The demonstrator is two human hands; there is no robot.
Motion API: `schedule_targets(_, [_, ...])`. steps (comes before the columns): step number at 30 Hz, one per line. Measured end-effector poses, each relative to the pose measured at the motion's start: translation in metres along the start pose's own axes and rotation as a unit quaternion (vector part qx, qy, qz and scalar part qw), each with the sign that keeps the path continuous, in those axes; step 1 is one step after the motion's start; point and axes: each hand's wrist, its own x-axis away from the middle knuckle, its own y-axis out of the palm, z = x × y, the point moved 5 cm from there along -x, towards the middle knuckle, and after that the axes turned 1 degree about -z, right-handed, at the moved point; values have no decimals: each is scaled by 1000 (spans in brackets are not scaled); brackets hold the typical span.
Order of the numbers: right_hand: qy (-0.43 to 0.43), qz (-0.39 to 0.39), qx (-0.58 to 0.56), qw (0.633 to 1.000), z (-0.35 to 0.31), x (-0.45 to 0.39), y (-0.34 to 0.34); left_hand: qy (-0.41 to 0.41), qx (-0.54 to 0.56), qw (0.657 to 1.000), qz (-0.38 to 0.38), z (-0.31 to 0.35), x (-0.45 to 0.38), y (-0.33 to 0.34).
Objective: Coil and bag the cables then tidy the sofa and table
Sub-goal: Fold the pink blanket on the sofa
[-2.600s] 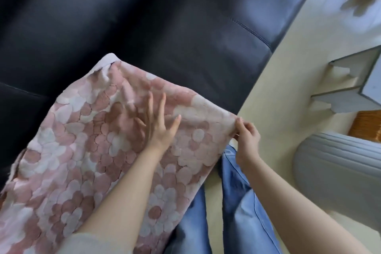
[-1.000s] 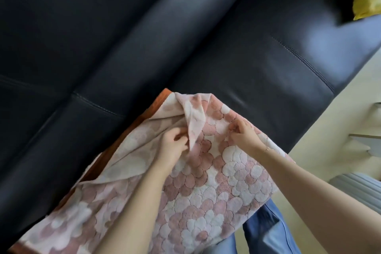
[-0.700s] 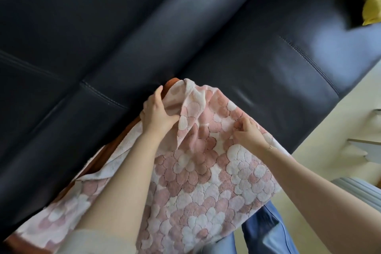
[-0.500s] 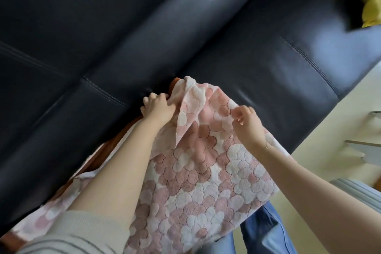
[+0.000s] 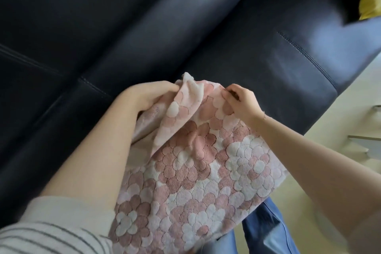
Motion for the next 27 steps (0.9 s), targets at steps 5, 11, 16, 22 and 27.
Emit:
schedule_targets(5, [-18, 4, -15, 1000, -1, 11, -6, 151, 54, 985, 57, 39, 6, -14])
schedule_targets(11, [-12, 36, 74, 997, 6, -2, -13, 156, -76, 952, 250, 57, -10, -12])
schedule_targets(16, [58, 46, 68, 995, 34, 1, -17, 161, -134, 925, 317, 52, -4, 19])
schedule_targets(22, [126, -24, 145, 981, 73, 25, -10, 218, -171, 898, 341, 64, -8, 7])
schedule_targets(27, [122, -20, 132, 983, 93, 45, -15, 246, -175, 841, 450, 73, 8, -12])
